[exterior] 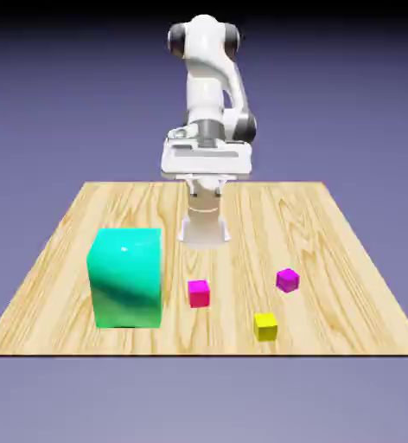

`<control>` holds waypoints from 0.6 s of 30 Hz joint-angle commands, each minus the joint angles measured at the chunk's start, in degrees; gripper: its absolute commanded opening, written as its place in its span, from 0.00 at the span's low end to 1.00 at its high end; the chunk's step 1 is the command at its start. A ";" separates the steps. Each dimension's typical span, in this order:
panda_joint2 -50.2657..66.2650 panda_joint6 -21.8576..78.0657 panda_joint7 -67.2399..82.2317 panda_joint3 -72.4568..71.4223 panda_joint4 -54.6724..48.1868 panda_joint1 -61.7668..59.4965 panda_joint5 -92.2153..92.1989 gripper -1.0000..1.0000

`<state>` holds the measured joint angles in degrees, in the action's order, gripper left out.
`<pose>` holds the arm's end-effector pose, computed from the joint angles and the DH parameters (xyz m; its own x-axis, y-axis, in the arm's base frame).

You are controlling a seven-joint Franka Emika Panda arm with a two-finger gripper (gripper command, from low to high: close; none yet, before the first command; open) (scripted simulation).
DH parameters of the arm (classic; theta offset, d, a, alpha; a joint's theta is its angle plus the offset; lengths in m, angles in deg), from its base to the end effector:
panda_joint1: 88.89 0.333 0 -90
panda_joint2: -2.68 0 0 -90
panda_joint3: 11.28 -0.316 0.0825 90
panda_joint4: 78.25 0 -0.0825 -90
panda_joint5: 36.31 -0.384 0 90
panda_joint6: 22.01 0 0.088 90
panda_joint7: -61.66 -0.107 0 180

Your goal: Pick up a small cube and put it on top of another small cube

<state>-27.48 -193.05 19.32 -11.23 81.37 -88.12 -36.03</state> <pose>0.3983 0.0053 0.4457 0.5635 -0.6631 0.4928 -0.4921 -0.7485 -0.4445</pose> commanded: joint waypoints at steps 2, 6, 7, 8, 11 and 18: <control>4.16 4.92 0.19 0.08 -2.30 0.13 0.47 0.50; 12.46 14.75 0.56 0.25 -6.90 0.40 1.42 0.50; 14.54 17.21 0.65 0.29 -8.05 0.47 1.66 0.50; 16.61 19.66 0.75 0.33 -9.20 0.53 1.89 0.50; 22.84 27.03 1.02 0.45 -12.65 0.73 2.60 0.50; 37.38 44.24 1.68 0.74 -20.71 1.20 4.26 0.50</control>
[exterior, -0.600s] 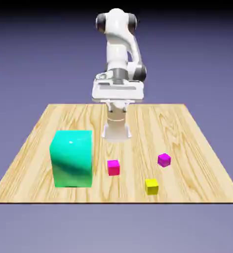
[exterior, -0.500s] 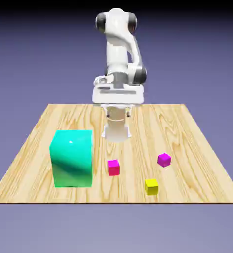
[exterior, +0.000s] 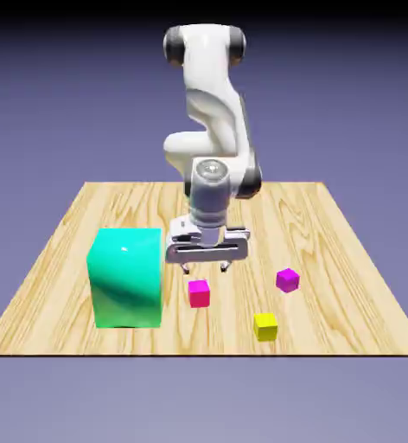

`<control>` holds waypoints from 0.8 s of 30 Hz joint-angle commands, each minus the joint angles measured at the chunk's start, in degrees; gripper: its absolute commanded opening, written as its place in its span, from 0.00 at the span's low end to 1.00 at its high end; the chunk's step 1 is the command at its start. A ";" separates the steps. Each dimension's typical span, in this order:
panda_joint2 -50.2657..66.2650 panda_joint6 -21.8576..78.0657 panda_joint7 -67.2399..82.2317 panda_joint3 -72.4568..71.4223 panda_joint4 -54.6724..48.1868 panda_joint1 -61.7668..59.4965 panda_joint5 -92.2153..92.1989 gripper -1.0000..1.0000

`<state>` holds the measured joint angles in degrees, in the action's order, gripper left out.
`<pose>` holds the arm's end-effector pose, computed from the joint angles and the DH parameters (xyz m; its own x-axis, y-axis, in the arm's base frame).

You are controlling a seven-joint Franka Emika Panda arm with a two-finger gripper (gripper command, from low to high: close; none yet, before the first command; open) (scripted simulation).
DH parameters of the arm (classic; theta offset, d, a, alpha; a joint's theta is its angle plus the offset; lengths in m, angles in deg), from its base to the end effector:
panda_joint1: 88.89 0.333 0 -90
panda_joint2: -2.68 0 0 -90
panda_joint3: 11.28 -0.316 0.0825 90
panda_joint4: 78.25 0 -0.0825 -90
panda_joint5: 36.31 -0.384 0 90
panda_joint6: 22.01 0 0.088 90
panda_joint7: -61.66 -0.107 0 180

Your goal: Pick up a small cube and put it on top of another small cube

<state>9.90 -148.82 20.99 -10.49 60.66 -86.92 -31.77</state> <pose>0.4518 0.0066 0.2332 0.7700 -0.5983 -0.2219 -0.5477 -0.7981 0.2511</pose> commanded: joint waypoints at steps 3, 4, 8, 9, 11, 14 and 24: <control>6.23 7.38 0.28 0.12 -3.45 0.20 0.71 0.50; 8.31 9.83 0.37 0.16 -4.60 0.26 0.95 0.50; 12.83 15.18 0.58 0.25 -7.11 0.41 1.46 0.50; 14.15 12.69 0.42 0.37 -5.94 0.32 1.67 0.50; 16.79 7.71 0.10 0.61 -3.60 0.15 2.09 0.50; 18.15 5.15 -0.06 0.73 -2.40 0.07 2.31 0.00; 18.13 19.25 -11.81 -9.65 -17.20 -5.72 -2.50 0.00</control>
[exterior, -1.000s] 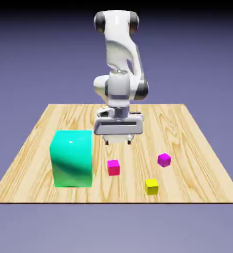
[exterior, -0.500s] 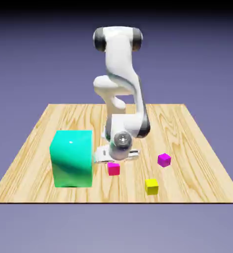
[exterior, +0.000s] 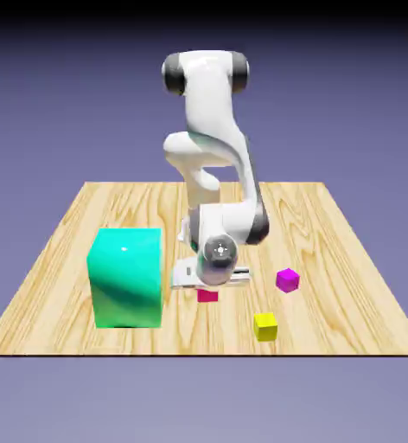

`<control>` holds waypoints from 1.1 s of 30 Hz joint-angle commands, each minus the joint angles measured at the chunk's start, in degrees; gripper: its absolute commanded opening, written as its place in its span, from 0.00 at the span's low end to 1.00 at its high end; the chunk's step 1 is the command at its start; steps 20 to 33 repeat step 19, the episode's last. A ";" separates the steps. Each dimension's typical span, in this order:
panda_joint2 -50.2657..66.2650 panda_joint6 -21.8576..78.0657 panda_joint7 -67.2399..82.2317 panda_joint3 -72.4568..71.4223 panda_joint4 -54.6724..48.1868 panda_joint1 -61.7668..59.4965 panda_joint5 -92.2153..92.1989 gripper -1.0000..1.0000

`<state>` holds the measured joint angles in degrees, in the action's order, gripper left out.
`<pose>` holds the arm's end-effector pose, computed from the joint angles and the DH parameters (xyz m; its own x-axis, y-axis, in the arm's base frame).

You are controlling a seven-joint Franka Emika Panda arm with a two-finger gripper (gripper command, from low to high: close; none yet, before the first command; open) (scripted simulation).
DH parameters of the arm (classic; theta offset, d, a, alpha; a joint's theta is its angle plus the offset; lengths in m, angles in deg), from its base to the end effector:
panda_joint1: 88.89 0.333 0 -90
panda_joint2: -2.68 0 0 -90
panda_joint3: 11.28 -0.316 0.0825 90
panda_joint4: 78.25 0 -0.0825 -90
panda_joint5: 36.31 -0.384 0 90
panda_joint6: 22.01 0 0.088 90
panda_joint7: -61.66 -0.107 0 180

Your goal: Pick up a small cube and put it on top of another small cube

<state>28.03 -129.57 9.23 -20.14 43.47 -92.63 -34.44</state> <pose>0.4865 0.0447 0.1697 0.5491 -0.7210 -0.4227 -0.5469 -0.6924 0.4706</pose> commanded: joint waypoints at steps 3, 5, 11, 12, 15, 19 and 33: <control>3.20 2.47 -7.53 -5.98 -6.09 -3.70 -2.23 0.00; 5.34 4.10 -12.51 -9.97 -10.15 -6.16 -3.82 0.00; 10.17 7.82 -23.81 -19.00 -19.36 -11.75 -7.43 0.00; 10.84 5.33 -23.70 -18.87 -17.53 -11.48 -7.33 0.00; 12.60 -1.30 -23.41 -18.52 -12.67 -10.76 -7.04 0.00; 11.27 3.68 -23.63 -18.78 -16.32 -11.30 -7.26 1.00; 11.27 3.68 -23.63 -18.78 -16.32 -11.30 -7.26 1.00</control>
